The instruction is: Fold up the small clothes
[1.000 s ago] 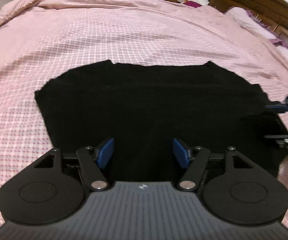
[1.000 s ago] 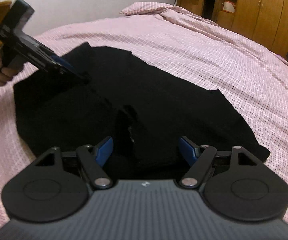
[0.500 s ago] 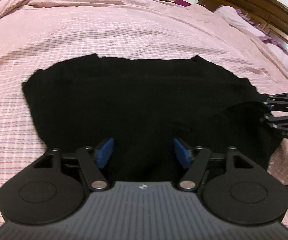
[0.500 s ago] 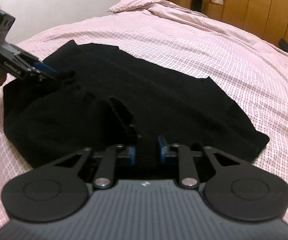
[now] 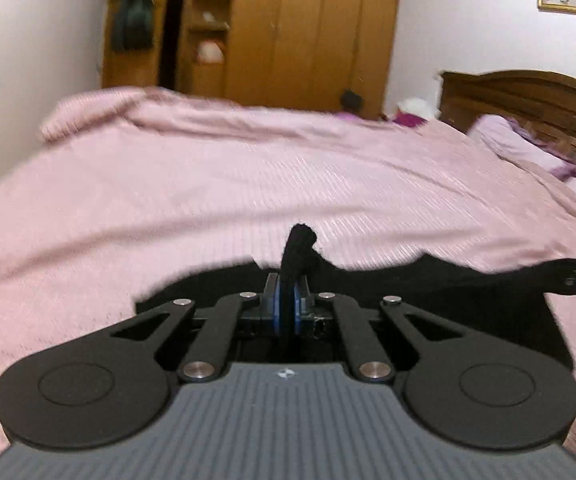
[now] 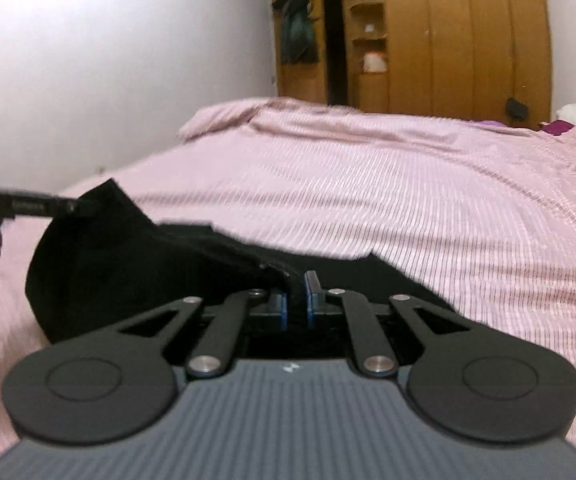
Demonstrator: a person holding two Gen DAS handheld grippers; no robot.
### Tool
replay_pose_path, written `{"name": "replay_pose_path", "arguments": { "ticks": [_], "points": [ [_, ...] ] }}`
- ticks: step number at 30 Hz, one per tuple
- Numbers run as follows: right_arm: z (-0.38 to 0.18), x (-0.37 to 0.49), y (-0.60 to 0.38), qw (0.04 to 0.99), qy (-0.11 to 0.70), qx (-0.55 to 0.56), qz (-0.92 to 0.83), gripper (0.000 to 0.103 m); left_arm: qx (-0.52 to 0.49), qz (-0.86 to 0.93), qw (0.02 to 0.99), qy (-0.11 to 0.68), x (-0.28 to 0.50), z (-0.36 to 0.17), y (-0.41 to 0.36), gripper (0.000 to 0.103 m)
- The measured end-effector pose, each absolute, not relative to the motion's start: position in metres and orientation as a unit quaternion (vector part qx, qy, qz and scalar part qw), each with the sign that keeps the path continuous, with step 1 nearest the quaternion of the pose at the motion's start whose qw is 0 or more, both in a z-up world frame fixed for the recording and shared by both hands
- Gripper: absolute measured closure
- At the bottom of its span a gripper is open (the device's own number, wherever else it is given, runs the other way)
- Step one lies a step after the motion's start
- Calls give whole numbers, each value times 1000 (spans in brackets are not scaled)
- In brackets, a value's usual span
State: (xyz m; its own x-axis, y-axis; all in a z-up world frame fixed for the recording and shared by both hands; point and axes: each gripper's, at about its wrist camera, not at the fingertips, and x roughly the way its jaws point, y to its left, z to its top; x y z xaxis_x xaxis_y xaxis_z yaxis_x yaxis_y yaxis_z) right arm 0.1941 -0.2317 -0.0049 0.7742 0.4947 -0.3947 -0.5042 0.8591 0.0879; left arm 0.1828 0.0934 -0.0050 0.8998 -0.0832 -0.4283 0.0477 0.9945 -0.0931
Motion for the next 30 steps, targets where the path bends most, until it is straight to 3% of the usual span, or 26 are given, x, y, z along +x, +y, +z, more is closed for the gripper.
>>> {"name": "replay_pose_path", "arguments": {
  "ticks": [9,16,18,19,20,30],
  "points": [
    [-4,273,-214,958,201,-18,203,92,-40,36,972,228,270,-9,103,96],
    [-69,346,-193,937,311,-29,158,87,13,77,950,302,333,-79,96,95],
    [-84,354,-197,936,321,-7,143,63,21,87,944,318,341,-100,97,95],
    [-87,358,-202,939,316,6,133,57,24,90,944,315,343,-106,100,94],
    [-88,360,-207,942,311,21,125,53,27,91,945,313,345,-110,101,92],
    [-58,334,-239,961,257,35,92,53,19,85,953,292,322,-65,105,65]
  ]
}}
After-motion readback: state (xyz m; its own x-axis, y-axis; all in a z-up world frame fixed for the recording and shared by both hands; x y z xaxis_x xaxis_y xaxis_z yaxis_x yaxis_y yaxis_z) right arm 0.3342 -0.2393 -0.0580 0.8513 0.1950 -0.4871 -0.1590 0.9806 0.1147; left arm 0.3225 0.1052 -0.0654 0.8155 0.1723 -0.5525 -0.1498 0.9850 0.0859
